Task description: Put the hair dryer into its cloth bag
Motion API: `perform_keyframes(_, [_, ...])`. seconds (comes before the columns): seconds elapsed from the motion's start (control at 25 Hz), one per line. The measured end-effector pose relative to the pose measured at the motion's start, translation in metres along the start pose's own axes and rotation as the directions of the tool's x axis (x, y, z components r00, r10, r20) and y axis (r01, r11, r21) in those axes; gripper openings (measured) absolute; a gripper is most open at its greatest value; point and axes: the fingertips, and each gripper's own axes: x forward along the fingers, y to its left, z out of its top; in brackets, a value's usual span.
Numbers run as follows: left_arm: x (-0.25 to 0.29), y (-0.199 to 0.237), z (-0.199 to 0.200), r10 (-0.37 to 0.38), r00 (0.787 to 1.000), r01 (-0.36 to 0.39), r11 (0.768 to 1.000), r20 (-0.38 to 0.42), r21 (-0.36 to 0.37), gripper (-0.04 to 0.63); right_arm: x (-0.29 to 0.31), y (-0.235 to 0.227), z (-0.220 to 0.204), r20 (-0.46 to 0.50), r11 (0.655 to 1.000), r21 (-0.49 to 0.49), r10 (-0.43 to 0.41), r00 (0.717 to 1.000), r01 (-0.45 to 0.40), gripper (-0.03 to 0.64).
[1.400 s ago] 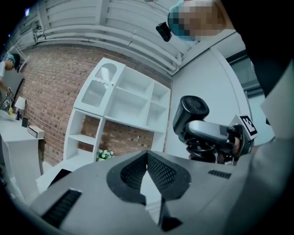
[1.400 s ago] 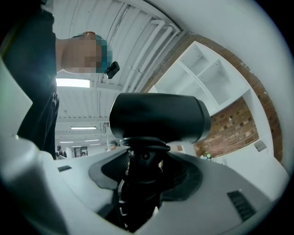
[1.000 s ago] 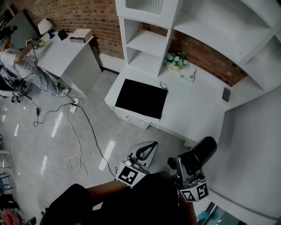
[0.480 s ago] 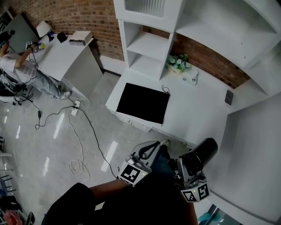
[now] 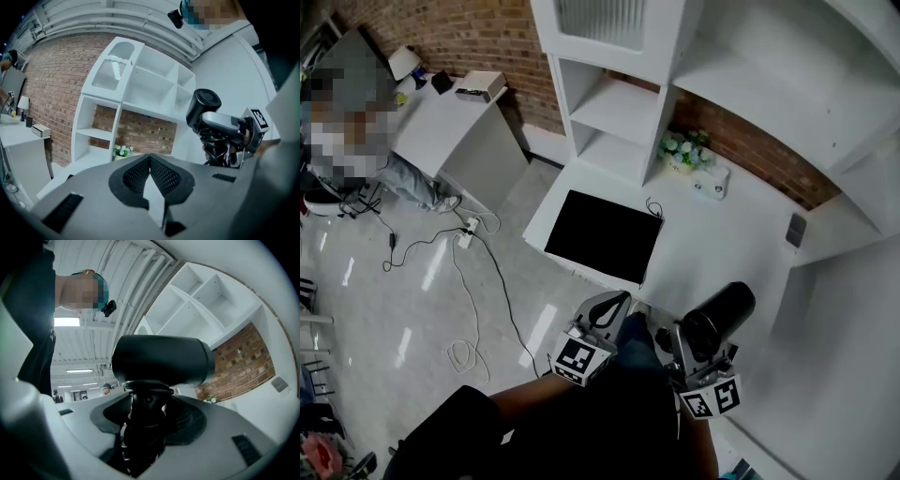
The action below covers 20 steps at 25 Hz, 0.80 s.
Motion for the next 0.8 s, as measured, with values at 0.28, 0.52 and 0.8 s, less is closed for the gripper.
perform_keyframes(0.28, [0.074, 0.028, -0.043, 0.019, 0.992, -0.017, 1.0, -0.127, 0.015, 0.017, 0.021, -0.062, -0.005, -0.015, 1.0, 0.004, -0.02, 1.0, 0.021, 0.235])
perform_keyframes(0.52, [0.127, 0.056, -0.099, 0.049, 0.961, -0.05, 0.999, -0.273, 0.004, 0.018, 0.04, -0.102, -0.02, -0.067, 1.0, 0.003, -0.009, 0.998, 0.01, 0.235])
perform_keyframes(0.8, [0.167, 0.071, -0.157, 0.047, 0.89, -0.043, 0.999, -0.454, 0.019, 0.02, 0.061, -0.142, -0.039, -0.13, 1.0, -0.006, 0.013, 0.991, -0.014, 0.235])
